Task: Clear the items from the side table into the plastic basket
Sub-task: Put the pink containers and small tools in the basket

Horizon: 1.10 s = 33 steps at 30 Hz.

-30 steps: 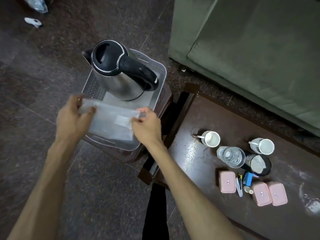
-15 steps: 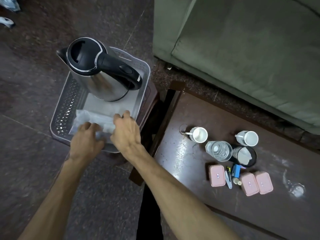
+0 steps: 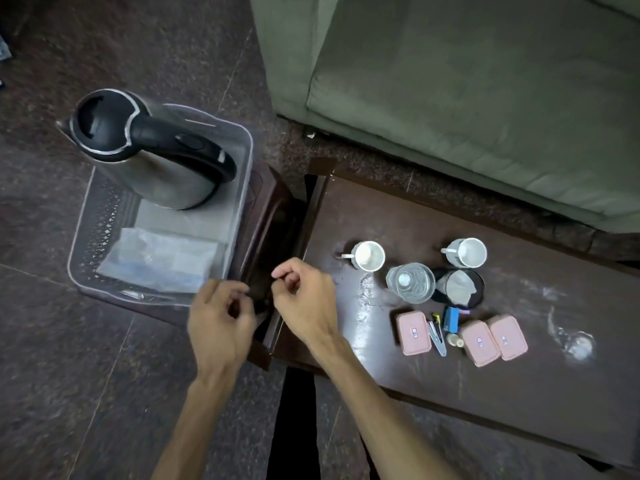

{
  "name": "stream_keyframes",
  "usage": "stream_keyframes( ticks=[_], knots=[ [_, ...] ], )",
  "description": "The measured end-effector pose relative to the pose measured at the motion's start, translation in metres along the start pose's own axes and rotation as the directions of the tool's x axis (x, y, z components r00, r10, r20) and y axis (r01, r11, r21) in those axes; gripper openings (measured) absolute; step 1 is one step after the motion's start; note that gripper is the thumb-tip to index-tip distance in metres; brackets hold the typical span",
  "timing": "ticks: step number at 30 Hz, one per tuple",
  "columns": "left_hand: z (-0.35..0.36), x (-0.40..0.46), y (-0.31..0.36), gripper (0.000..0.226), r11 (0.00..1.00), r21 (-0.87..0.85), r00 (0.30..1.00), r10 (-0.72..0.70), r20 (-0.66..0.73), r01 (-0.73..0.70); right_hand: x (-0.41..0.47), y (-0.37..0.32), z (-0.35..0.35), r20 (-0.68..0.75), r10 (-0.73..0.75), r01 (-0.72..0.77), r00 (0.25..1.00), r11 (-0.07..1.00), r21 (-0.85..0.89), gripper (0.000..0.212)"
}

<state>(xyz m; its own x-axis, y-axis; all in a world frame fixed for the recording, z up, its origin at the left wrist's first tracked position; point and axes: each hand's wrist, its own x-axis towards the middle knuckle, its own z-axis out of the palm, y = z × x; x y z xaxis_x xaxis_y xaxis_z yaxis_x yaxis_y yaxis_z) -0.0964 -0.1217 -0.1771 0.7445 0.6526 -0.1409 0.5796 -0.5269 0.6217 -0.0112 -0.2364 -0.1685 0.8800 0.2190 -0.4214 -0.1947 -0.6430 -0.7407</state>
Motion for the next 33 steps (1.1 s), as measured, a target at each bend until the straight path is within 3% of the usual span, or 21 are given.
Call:
stream_keyframes(
  ticks=[6, 12, 19, 26, 30, 33],
  knots=[
    [0.062, -0.061, 0.062, 0.012, 0.993, -0.05, 0.963, 0.117, 0.242, -0.108, -0.016, 0.06, -0.059, -0.111, 0.112, -0.11, 0.987, 0.994, 0.02, 0.018],
    [0.118, -0.091, 0.099, 0.013, 0.997, -0.046, 0.905, 0.07, 0.419, -0.056, -0.032, 0.119, -0.122, -0.229, 0.213, -0.209, 0.95, 0.977, 0.042, 0.013],
    [0.165, -0.106, 0.117, 0.01, 0.999, -0.026, 0.901, -0.012, 0.434, 0.026, -0.049, 0.178, -0.178, -0.338, 0.35, -0.34, 0.874, 0.936, 0.09, 0.014],
    [0.203, -0.113, 0.124, 0.044, 0.987, 0.137, 0.807, -0.15, 0.571, 0.086, -0.051, 0.221, -0.207, -0.373, 0.454, -0.468, 0.809, 0.882, 0.059, 0.01],
    [0.225, -0.133, 0.123, 0.056, 0.963, 0.177, 0.774, -0.267, 0.575, 0.201, -0.059, 0.249, -0.218, -0.423, 0.516, -0.555, 0.745, 0.831, 0.037, 0.01],
    [0.242, -0.151, 0.122, 0.055, 0.915, 0.127, 0.741, -0.385, 0.549, 0.382, -0.066, 0.27, -0.231, -0.474, 0.519, -0.59, 0.711, 0.808, 0.001, 0.019]
  ],
)
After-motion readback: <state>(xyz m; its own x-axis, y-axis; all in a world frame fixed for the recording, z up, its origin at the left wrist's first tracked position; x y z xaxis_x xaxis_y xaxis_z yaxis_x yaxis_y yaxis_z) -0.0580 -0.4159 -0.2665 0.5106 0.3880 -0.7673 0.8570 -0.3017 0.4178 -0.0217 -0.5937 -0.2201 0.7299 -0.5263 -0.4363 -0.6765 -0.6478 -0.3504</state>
